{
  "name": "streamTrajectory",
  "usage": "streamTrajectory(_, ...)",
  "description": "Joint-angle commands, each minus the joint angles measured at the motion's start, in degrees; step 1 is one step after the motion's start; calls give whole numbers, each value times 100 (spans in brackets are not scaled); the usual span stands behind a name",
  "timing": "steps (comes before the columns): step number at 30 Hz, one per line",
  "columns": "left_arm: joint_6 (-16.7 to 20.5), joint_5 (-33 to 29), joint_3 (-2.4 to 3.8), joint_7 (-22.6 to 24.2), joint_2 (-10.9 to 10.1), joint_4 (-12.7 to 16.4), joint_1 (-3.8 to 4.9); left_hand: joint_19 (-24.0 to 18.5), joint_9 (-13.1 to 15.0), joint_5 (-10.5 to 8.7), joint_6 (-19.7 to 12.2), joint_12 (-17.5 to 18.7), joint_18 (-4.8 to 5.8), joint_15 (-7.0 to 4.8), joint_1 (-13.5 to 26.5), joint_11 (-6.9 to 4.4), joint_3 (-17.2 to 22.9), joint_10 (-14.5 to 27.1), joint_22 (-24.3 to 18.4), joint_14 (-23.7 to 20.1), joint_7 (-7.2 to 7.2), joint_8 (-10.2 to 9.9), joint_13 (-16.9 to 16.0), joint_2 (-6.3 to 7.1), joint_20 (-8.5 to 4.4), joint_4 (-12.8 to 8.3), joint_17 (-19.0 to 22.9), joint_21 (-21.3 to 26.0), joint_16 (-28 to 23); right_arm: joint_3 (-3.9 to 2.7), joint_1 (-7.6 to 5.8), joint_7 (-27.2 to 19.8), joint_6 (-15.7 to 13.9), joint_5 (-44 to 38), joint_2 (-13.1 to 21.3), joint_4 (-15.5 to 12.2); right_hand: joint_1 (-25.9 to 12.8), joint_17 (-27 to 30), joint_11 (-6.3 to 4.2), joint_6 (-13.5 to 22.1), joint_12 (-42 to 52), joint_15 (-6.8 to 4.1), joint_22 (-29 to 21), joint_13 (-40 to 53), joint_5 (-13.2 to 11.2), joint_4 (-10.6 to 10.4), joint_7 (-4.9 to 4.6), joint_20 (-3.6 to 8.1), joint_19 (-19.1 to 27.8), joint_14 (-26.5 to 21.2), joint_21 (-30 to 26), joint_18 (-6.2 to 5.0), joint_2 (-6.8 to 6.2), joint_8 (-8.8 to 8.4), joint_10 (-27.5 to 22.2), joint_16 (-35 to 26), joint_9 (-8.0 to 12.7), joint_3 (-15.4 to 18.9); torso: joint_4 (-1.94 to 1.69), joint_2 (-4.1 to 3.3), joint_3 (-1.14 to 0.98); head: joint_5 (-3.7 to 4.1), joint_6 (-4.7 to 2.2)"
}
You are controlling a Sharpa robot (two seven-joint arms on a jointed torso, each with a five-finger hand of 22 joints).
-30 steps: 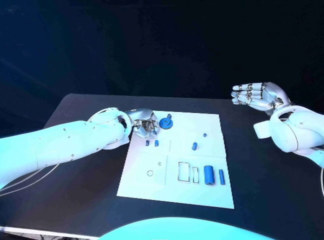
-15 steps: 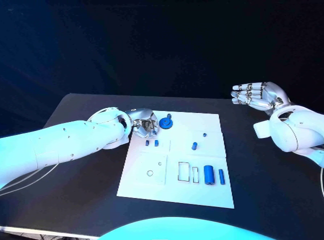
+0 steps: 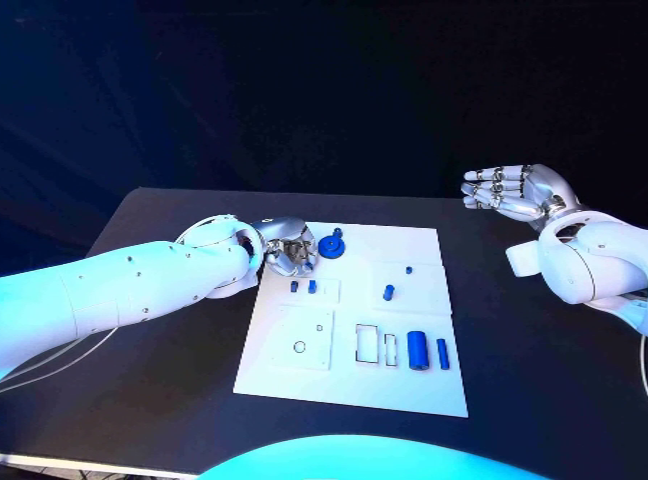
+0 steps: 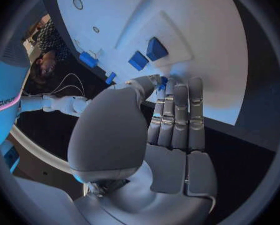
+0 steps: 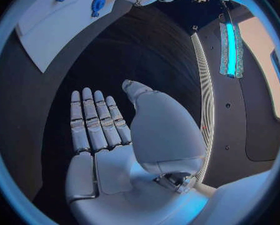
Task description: Assemble the parts on the task board
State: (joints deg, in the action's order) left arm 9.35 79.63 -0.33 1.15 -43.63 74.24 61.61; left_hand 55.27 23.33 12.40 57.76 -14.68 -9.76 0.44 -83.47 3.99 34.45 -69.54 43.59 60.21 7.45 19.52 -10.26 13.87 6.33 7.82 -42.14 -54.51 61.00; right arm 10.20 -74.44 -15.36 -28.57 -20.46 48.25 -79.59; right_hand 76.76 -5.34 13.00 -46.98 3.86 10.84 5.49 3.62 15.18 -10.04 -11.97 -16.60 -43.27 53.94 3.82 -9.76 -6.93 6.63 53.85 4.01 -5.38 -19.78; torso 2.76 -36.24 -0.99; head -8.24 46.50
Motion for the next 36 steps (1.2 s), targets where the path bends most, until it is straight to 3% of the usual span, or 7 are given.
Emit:
streamTrajectory(1,-242,61,-11,-57,23,10,-11,-5,-6,9,39,-24,-81,0,8,-19,-39,26,-9,6,6,-40,-18,-46,-15,-5,2,-2,29,-2,2,-71,49,-28,-1,-7,-23,14,1,-2,-18,15,-16,-1,-15,17,-438,1,51,31,27,24,11,-28,6,-26,11,36,0,1,-1,0,-1)
streamTrajectory(16,-243,87,-11,-63,14,8,-10,-8,-9,7,66,-56,-80,-1,9,-23,-59,34,-14,-17,3,-46,-65,-52,-15,-11,-4,8,24,-2,2,-73,47,-28,-7,5,-23,14,1,-2,-18,15,-16,-1,-15,17,-438,1,51,31,27,24,11,-28,6,-26,11,36,-4,1,2,-1,3)
streamTrajectory(22,-173,61,-11,-39,12,6,-10,-10,-109,18,-143,-104,-78,17,47,-3,-76,208,-42,-94,34,-266,-218,-12,-2,23,-12,55,-3,-2,3,-74,47,-28,-12,9,-23,14,1,-2,-18,15,-16,-1,-15,17,-438,1,51,31,27,24,11,-28,6,-26,11,36,-3,0,4,-6,-3)
streamTrajectory(36,-137,30,-11,-63,2,-6,-10,-7,-169,20,-232,-149,-78,27,88,10,-83,286,-61,-120,54,-386,-314,37,8,65,-31,86,-9,-2,5,-76,43,-28,-19,18,-23,14,1,-2,-18,15,-16,-1,-15,17,-438,1,51,31,27,24,11,-28,6,-26,11,36,-2,-1,0,-15,-4)
